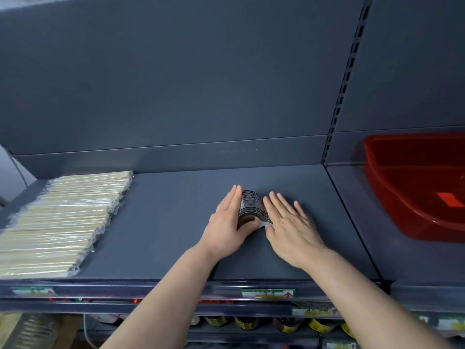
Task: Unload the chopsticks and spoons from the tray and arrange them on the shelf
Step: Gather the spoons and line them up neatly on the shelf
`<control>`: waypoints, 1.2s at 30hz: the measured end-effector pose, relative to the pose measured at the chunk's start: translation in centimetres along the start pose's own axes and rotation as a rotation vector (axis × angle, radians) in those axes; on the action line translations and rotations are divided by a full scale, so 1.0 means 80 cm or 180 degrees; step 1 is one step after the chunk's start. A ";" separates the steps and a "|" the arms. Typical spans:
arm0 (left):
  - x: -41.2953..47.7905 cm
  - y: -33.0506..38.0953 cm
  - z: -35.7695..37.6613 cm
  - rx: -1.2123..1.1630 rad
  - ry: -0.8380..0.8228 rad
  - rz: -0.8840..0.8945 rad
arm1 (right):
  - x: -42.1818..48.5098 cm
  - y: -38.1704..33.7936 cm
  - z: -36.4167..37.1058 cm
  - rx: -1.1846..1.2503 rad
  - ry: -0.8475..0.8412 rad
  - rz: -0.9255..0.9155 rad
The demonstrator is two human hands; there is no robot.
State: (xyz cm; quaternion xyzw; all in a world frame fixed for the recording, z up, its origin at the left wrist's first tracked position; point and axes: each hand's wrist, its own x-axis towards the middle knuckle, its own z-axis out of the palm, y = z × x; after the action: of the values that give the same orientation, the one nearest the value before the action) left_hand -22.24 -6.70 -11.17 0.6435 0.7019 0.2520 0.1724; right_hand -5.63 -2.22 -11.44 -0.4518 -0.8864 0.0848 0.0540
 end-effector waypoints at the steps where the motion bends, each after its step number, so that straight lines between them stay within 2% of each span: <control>1: -0.003 -0.002 0.000 -0.0062 0.0006 0.0024 | -0.003 0.002 0.002 -0.0077 0.0047 -0.0031; 7: -0.018 -0.001 0.002 0.0064 -0.0053 0.0263 | -0.011 0.008 0.007 -0.0134 0.0086 -0.0160; 14: -0.004 0.005 0.004 0.0233 0.0034 0.0097 | 0.006 0.003 -0.003 -0.0052 -0.0095 -0.0022; 23: -0.011 0.009 0.008 0.0336 0.0002 0.0065 | -0.009 0.009 -0.007 -0.0005 -0.0143 -0.0196; 36: -0.033 0.015 -0.003 0.0853 -0.0283 0.0036 | -0.021 0.011 -0.009 -0.0053 -0.0262 -0.0245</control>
State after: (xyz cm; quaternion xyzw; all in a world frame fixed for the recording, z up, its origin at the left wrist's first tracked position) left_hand -21.11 -9.25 -10.55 0.6753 0.7173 0.1282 0.1145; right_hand -3.80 -2.98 -10.97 -0.4139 -0.9053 0.0938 0.0170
